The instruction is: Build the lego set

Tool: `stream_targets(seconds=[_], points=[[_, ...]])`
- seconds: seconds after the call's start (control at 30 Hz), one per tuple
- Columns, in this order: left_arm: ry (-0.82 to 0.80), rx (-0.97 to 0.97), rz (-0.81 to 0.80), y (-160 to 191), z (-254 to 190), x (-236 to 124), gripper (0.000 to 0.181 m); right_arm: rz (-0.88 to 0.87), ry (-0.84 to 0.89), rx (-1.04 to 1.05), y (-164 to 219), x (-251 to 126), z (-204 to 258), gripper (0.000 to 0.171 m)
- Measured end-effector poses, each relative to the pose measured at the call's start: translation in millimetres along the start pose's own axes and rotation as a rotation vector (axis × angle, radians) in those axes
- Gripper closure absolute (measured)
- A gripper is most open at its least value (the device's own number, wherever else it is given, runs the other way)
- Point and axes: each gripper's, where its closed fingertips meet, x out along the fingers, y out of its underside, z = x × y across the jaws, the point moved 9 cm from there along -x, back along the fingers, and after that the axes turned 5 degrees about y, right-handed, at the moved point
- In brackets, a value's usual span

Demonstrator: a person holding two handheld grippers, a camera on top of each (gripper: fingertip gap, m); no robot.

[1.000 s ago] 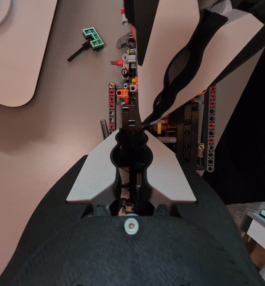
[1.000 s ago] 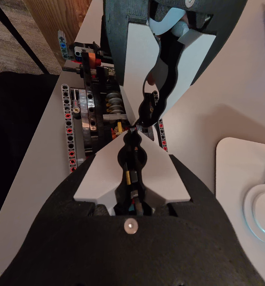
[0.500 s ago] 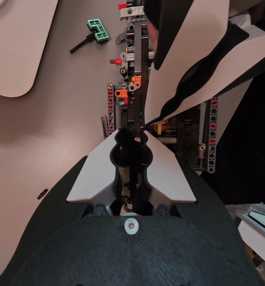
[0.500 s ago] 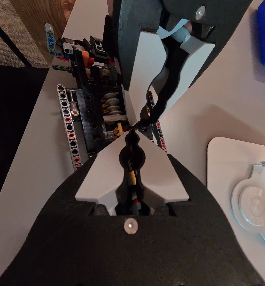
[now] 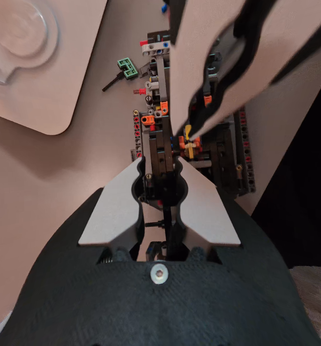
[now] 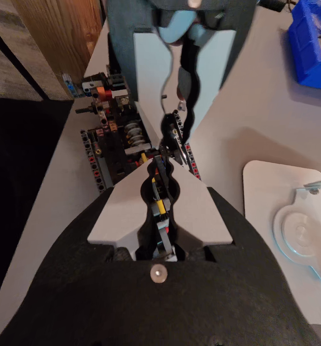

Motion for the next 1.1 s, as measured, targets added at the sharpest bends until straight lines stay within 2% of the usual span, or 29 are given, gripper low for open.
stream_targets(seconds=[0.2,0.33,0.5,0.6,0.7,0.93,1.1], points=[[-0.18,-0.082,-0.159,26.0,-15.0,-49.9,0.141,0.041,0.037,0.208,32.8,-31.1,-26.0,0.146],[-0.277,-0.331,-0.263,81.3,-21.7,-69.7,0.133,0.068,-0.026,0.325,56.5,-33.9,-39.5,0.131],[-0.126,-0.634,-0.478,140.1,-34.8,-57.7,0.121,0.074,-0.116,0.315,55.6,-20.7,-46.2,0.116],[0.02,-0.735,-0.573,153.5,-36.4,-41.7,0.111,0.082,-0.143,0.294,51.4,-14.5,-42.3,0.113],[0.126,-0.791,-0.641,158.6,-31.9,-27.1,0.108,0.072,-0.153,0.244,49.1,-12.8,-29.1,0.12],[0.316,-0.855,-0.813,157.1,-21.8,-10.7,0.127,0.042,-0.154,0.258,53.5,-11.9,-15.4,0.126],[0.308,-0.849,-0.865,154.2,-20.2,-9.4,0.14,0.023,-0.148,0.285,55.7,-14.0,-16.6,0.126]])
